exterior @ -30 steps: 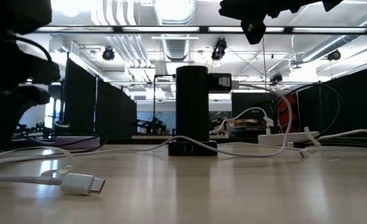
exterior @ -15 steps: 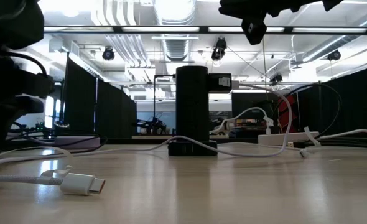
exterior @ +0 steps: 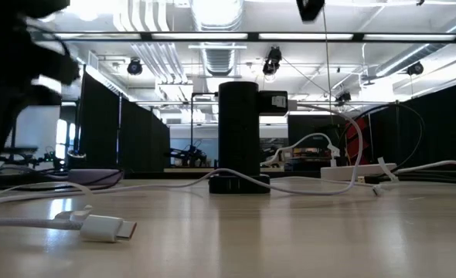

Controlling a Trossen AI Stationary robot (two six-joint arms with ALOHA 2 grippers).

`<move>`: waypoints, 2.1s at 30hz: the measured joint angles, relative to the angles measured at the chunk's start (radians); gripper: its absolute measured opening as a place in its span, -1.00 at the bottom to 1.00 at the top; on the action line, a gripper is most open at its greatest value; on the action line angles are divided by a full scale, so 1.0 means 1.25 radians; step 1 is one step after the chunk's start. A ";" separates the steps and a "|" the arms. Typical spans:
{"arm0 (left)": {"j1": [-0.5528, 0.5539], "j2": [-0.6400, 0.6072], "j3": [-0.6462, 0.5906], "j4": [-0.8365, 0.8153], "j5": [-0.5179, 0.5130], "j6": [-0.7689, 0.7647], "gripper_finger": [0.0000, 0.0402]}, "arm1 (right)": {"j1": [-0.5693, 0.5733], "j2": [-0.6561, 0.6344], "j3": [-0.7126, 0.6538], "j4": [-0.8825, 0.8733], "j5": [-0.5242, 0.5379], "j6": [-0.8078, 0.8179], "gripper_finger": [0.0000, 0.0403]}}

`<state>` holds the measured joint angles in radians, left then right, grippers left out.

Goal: Insert USB
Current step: Insert the black charger cable into the violet outlet extension

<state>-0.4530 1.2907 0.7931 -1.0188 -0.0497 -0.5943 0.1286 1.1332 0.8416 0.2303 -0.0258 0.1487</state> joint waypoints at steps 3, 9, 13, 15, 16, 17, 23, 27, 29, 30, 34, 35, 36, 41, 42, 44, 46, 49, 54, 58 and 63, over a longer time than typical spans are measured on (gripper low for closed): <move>0.004 -0.001 0.097 -0.052 -0.051 0.023 -1.00 | 0.004 0.001 0.046 -0.005 0.001 -0.031 -0.91; 0.030 -0.001 0.285 -0.160 -0.182 0.058 -1.00 | 0.003 0.023 0.146 -0.012 0.001 -0.006 -0.87; 0.047 -0.001 0.397 -0.177 -0.253 0.086 -1.00 | 0.003 0.062 0.216 -0.041 -0.001 0.090 -0.80; 0.050 0.000 0.444 -0.174 -0.290 0.102 -1.00 | 0.003 0.089 0.260 -0.102 -0.001 0.140 -0.76; 0.050 0.001 0.466 -0.172 -0.308 0.106 -1.00 | 0.003 0.107 0.284 -0.138 -0.003 0.156 -0.74; 0.052 0.004 0.486 -0.172 -0.324 0.112 -1.00 | 0.003 0.124 0.307 -0.176 -0.007 0.165 -0.71; 0.052 0.054 0.587 -0.168 -0.352 0.141 -1.00 | 0.001 0.238 0.436 -0.297 -0.023 0.244 -0.55; 0.052 0.103 0.633 -0.165 -0.351 0.155 -1.00 | -0.007 0.312 0.523 -0.362 -0.094 0.292 -0.40; 0.052 0.121 0.647 -0.166 -0.351 0.155 -1.00 | -0.010 0.342 0.562 -0.398 -0.102 0.307 -0.32; 0.052 0.128 0.652 -0.166 -0.351 0.155 -1.00 | -0.011 0.353 0.581 -0.412 -0.104 0.311 -0.29; 0.052 0.149 0.662 -0.156 -0.351 0.155 -1.00 | -0.018 0.390 0.621 -0.443 -0.105 0.353 -0.21; 0.052 0.152 0.662 -0.148 -0.351 0.155 -1.00 | -0.020 0.397 0.623 -0.445 -0.105 0.370 -0.21; 0.052 0.153 0.662 -0.139 -0.351 0.155 -1.00 | -0.020 0.405 0.627 -0.448 -0.105 0.382 -0.21; 0.052 0.156 0.662 -0.121 -0.351 0.155 -1.00 | -0.021 0.436 0.635 -0.461 -0.108 0.436 -0.26; 0.052 0.156 0.662 -0.121 -0.351 0.155 -1.00 | -0.021 0.440 0.635 -0.463 -0.108 0.440 -0.27; 0.052 0.156 0.662 -0.121 -0.351 0.155 -1.00 | -0.021 0.442 0.636 -0.479 -0.107 0.441 -0.30; 0.052 0.156 0.662 -0.120 -0.351 0.155 -1.00 | -0.023 0.442 0.636 -0.476 -0.104 0.441 -0.32; 0.052 0.156 0.662 -0.120 -0.350 0.155 -1.00 | -0.025 0.437 0.636 -0.474 -0.098 0.441 -0.36; 0.052 0.156 0.662 -0.127 -0.351 0.155 -1.00 | -0.027 0.433 0.636 -0.487 -0.098 0.431 -0.33; 0.052 0.156 0.662 -0.126 -0.351 0.155 -1.00 | -0.039 0.432 0.636 -0.528 -0.083 0.422 -0.23; 0.052 0.156 0.662 -0.126 -0.351 0.160 -1.00 | -0.053 0.431 0.636 -0.541 -0.055 0.391 -0.14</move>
<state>-0.3878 1.4860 1.6211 -1.1763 -0.4880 -0.3942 0.0626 1.6723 1.6367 -0.4460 -0.0946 0.6371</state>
